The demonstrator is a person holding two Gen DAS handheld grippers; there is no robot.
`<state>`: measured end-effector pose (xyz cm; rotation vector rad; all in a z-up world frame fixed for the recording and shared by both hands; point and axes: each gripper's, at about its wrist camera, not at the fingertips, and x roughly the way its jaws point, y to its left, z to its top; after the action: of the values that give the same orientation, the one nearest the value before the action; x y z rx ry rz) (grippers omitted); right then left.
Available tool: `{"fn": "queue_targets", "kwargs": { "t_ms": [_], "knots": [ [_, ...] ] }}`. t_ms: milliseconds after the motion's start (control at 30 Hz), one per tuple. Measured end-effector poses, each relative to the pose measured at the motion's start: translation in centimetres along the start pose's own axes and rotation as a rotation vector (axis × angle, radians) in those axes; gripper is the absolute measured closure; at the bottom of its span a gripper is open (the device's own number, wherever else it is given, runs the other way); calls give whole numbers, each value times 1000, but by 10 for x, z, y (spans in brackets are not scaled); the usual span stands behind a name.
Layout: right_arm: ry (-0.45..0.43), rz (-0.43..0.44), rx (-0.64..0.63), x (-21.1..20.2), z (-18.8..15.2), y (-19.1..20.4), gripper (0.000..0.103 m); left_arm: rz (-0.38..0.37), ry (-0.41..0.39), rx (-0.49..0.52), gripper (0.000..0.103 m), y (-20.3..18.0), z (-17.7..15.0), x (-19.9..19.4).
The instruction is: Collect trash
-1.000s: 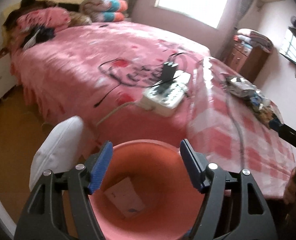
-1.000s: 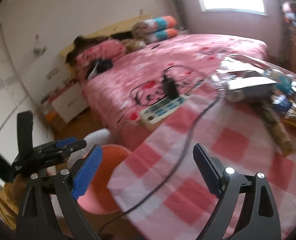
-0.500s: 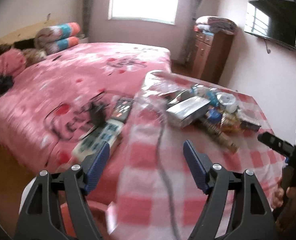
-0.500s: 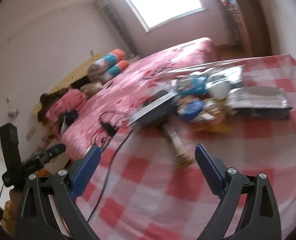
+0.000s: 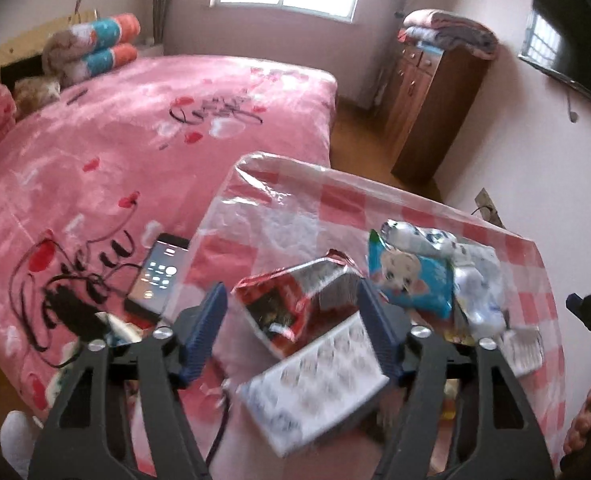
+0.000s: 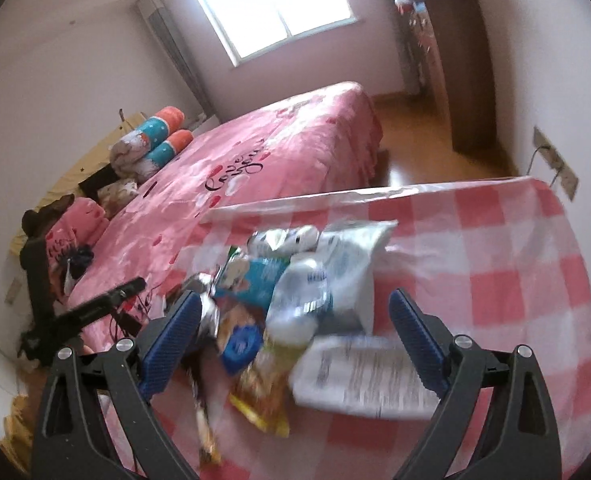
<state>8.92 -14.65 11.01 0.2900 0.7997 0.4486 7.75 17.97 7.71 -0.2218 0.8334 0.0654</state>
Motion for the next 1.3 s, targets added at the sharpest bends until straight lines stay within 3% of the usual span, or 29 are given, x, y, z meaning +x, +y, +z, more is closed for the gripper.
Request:
{"fn": "queue_targets", "kwargs": {
  "t_ms": [100,233,300,433,567,633,800,933,1000,1300],
  "knots": [
    [47,22,-8,31,26,-3,9,25,21,8,41,-1,9,22],
    [101,-14,-96,75,50,8,11,31,53,3,44,2,19,45],
    [131,-27,-133,100,59,15,22,32,67,5,48,2,22,55],
    [176,-41,-209,140,66,32,23,5,109,-12,58,3,23,74],
    [277,-65,-281,186,62,42,40,-28,120,-24,67,5,21,82],
    [302,-83,-310,197,57,42,42,-62,132,-21,72,3,19,82],
    [328,-43,-332,190,48,38,53,-125,153,-2,74,-4,12,80],
    [368,-47,-379,181,29,35,54,-158,164,22,74,-18,-2,72],
    [392,-14,-352,174,20,28,62,-170,166,40,74,-25,-10,67],
    [368,20,-335,113,-25,8,64,-226,175,81,74,-48,-51,40]
  ]
}}
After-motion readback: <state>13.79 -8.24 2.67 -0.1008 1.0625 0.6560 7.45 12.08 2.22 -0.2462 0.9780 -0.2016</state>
